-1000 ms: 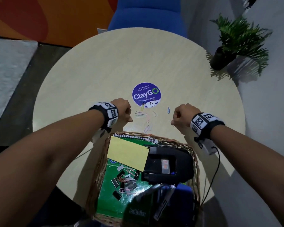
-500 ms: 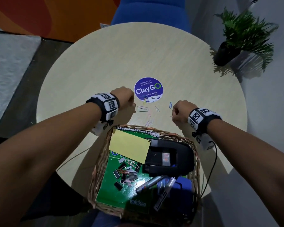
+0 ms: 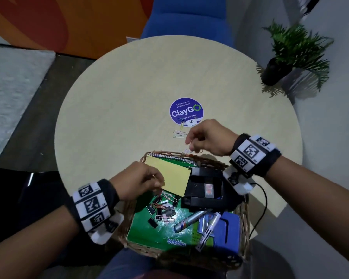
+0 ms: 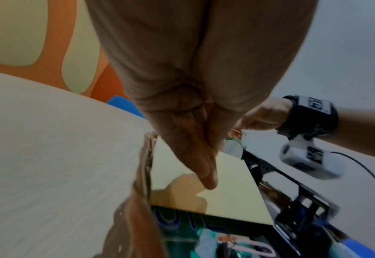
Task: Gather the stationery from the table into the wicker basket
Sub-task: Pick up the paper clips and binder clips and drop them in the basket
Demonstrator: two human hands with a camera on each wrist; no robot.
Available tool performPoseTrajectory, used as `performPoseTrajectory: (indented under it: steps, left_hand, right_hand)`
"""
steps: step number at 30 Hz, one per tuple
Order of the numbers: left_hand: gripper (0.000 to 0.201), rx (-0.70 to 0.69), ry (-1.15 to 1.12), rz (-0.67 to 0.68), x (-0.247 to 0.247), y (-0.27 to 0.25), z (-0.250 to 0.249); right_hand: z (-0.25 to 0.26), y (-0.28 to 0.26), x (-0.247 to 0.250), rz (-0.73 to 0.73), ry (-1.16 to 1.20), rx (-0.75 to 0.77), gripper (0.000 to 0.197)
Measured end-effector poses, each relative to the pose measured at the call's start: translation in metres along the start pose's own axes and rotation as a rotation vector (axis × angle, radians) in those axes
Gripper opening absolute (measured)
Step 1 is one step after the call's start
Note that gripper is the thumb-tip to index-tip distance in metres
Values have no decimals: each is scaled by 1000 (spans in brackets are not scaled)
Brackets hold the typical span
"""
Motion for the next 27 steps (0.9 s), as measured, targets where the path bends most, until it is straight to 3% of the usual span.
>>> performPoseTrajectory:
  steps: [2,7,10,12,14,17,22,27]
  left_hand:
    - [18,-12,18,-75,3,-6,6]
    - [15,33,-301,-309,36,-11,7]
    - [10,51,-140,-389,60,5,10]
    - [10,50,-4,-406,75,24,13]
    - [13,62,137,-390,87,49,16]
    - [20,85,271,-257,92,92,14]
    - [15,62,288,-73,72,151,2]
    - [18,71,332,-74,49,186,-3]
  right_hand:
    - [18,-6,-18,47,-12,50,15]
    - [55,-23,-60,236,40,125,16]
    - [55,-22,-56,284,-10,152,16]
    - [36,-16,-32,201,-14,111,16]
    - [7,-7,-1,55,-74,35,16]
    - [-41,7,38,-92,-283,-126,16]
    - [-105,37,42,-13,-530,-235,23]
    - [-134,57,24,42,-592,-180,15]
Point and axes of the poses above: each hand's wrist, its own y-axis towards the middle knuckle, its own x-axis out of the back of the hand, z = x × y, the point moved 1 cm from there along y, towards the middle knuckle, and after that the axes turned 6 degrees about x, right-handed, at the moved point
